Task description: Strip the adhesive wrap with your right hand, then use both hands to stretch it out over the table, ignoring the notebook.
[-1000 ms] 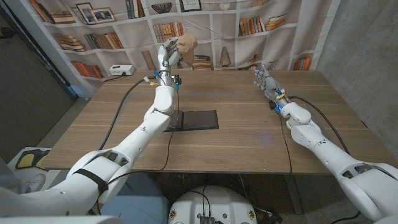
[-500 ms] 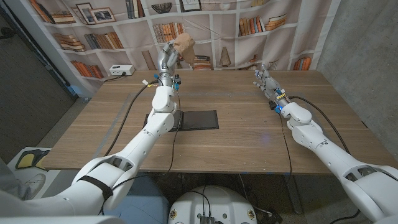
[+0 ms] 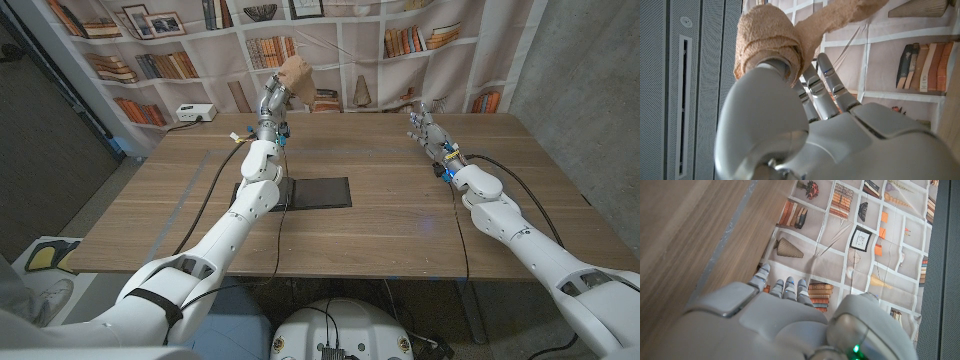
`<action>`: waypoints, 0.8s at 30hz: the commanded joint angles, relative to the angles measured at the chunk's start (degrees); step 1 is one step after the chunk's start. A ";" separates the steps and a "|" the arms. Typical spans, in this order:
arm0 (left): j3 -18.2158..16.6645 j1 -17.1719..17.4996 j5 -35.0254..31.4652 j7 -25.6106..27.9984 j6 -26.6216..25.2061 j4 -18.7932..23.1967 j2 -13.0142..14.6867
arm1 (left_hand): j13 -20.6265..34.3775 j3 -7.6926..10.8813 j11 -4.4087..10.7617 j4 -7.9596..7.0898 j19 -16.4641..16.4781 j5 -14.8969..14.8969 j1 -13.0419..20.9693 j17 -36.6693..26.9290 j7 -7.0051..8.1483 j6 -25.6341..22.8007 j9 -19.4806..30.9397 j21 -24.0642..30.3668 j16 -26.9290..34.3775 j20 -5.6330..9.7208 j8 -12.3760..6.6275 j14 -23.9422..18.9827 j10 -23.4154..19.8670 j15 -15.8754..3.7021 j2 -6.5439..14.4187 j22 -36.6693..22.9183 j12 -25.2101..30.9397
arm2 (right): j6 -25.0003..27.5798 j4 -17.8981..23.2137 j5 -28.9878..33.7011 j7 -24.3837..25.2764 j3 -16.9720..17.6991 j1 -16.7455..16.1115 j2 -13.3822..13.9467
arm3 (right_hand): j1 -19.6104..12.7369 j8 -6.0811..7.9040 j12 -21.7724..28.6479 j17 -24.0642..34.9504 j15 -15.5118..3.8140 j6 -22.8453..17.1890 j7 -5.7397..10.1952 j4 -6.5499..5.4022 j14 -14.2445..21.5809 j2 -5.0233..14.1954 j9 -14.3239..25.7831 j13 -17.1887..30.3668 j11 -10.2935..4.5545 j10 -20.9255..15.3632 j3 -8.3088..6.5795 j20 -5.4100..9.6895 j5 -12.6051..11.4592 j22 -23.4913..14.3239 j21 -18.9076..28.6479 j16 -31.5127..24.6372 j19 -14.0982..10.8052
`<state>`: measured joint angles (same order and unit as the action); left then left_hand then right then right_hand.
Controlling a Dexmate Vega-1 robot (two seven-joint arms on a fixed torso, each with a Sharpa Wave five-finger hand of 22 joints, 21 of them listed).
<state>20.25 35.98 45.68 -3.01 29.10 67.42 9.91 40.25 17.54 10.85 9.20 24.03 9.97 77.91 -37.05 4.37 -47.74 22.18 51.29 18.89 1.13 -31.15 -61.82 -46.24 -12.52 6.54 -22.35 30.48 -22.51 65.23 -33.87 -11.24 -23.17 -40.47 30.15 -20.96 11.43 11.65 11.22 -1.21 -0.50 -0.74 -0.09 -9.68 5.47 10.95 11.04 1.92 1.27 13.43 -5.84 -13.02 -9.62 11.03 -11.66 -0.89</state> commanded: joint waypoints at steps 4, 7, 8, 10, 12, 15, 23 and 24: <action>-2.65 -1.77 11.76 -18.35 -7.13 -4.67 -0.48 | 0.40 0.19 0.22 -0.04 -1.35 0.26 1.09 -0.56 0.78 0.64 0.22 0.58 -0.87 -0.46 0.19 0.00 0.39 -1.30 0.53 0.57 -0.49 | 0.78 2.01 -0.88 0.39 0.59 -1.12 0.51 | 0.06 -0.04 -0.03 0.05 -0.24 -0.58 -0.12 0.05 0.14 -0.11 0.06 0.11 -0.19 -0.28 -0.10 -0.52 0.11 -0.18 0.04 -0.20 0.01; -2.84 -1.39 11.44 -17.73 -7.03 -4.33 -0.70 | 0.34 0.17 0.27 -0.06 -1.43 0.26 1.08 -0.69 0.77 0.69 0.21 0.71 -0.98 -0.52 0.21 0.12 0.45 -1.32 0.55 0.72 -0.61 | 0.75 2.39 -0.18 0.79 0.42 -1.34 0.89 | 0.06 -0.06 -0.02 0.05 -0.27 -0.56 -0.07 0.06 0.16 -0.10 0.06 0.11 -0.16 -0.30 -0.11 -0.54 0.11 -0.18 0.02 -0.20 0.01; -2.93 -1.43 11.65 -18.39 -7.05 -4.57 -0.79 | 0.34 0.17 0.28 -0.07 -1.44 0.26 1.07 -0.71 0.76 0.68 0.20 0.73 -1.00 -0.51 0.21 0.14 0.42 -1.32 0.55 0.75 -0.61 | 0.70 2.41 -0.29 0.65 0.45 -1.41 0.91 | 0.06 -0.06 -0.03 0.05 -0.23 -0.56 -0.07 0.06 0.18 -0.09 0.06 0.11 -0.21 -0.29 -0.11 -0.54 0.11 -0.18 0.02 -0.20 0.01; -3.00 -1.33 11.31 -18.48 -6.55 -4.66 -0.92 | 0.40 0.16 0.28 -0.10 -1.52 0.26 1.05 -0.82 0.76 0.68 0.16 0.82 -1.06 -0.49 0.23 0.19 0.31 -1.32 0.60 0.87 -0.58 | 1.13 2.79 -0.34 0.96 0.49 -1.63 1.05 | 0.05 -0.05 -0.02 0.05 -0.26 -0.57 -0.05 0.07 0.19 -0.07 0.06 0.11 -0.22 -0.31 -0.12 -0.54 0.10 -0.18 0.01 -0.20 0.02; -3.02 -1.52 11.38 -20.02 -6.40 -5.14 -0.86 | 0.34 0.14 0.26 -0.11 -1.58 0.25 1.04 -0.92 0.85 0.75 0.13 0.91 -1.11 -0.49 0.28 0.22 0.44 -1.32 0.61 0.98 -0.71 | 0.93 2.68 -0.34 0.84 0.50 -1.69 1.06 | 0.05 -0.05 -0.01 0.05 -0.30 -0.58 -0.04 0.07 0.22 -0.07 0.06 0.11 -0.22 -0.34 -0.12 -0.54 0.10 -0.18 0.00 -0.21 0.02; -3.13 -1.30 11.15 -19.77 -5.98 -4.91 -1.16 | 0.38 0.10 0.30 -0.14 -1.85 0.25 1.01 -1.10 0.96 0.76 0.06 1.02 -1.21 -0.48 0.31 0.30 0.44 -1.32 0.63 1.19 -0.77 | 0.92 2.65 -0.30 0.69 0.48 -1.68 1.16 | 0.05 -0.06 -0.02 0.05 -0.28 -0.56 -0.04 0.07 0.21 -0.06 0.06 0.11 -0.20 -0.33 -0.13 -0.55 0.10 -0.18 -0.01 -0.19 0.03; -3.12 -0.43 10.36 -18.57 -5.26 -3.86 -1.31 | 0.11 -0.30 0.26 -0.17 -2.95 0.18 0.71 -1.72 1.24 1.32 -0.08 1.39 -1.94 -0.94 0.60 1.54 0.73 -1.33 0.15 1.89 -1.34 | 1.14 2.08 -0.46 0.01 0.34 -1.22 1.08 | 0.05 -0.10 -0.01 0.05 -0.20 -0.49 -0.02 0.09 0.24 -0.02 0.06 0.11 -0.11 -0.40 -0.16 -0.56 0.09 -0.18 -0.03 -0.18 0.01; -3.19 -0.40 10.39 -18.68 -5.12 -3.91 -1.35 | 0.00 -0.46 0.28 -0.41 -3.11 0.12 0.36 -1.87 1.30 1.74 -0.11 1.48 -2.13 -1.06 0.78 1.92 0.94 -1.33 0.20 2.08 -1.57 | 1.07 1.83 -0.44 -0.15 0.28 -1.08 1.02 | 0.05 -0.07 0.00 0.05 -0.19 -0.57 -0.01 0.09 0.25 -0.02 0.06 0.11 -0.13 -0.41 -0.17 -0.58 0.09 -0.18 -0.04 -0.18 0.02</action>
<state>17.43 34.92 55.88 -20.44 23.42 63.15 8.80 40.33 17.50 11.15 9.15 21.53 9.90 77.98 -38.54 5.54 -46.43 22.05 52.36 17.13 0.27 -30.82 -61.82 -45.93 -12.52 6.61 -20.50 29.26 -21.51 67.60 -34.19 -10.55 -22.76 -41.89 31.10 -20.96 11.43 11.65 11.22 -1.20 -0.50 -0.74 -0.09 -9.69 5.47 10.95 11.04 1.61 0.95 13.43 -5.84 -13.02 -9.62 11.03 -11.66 -0.89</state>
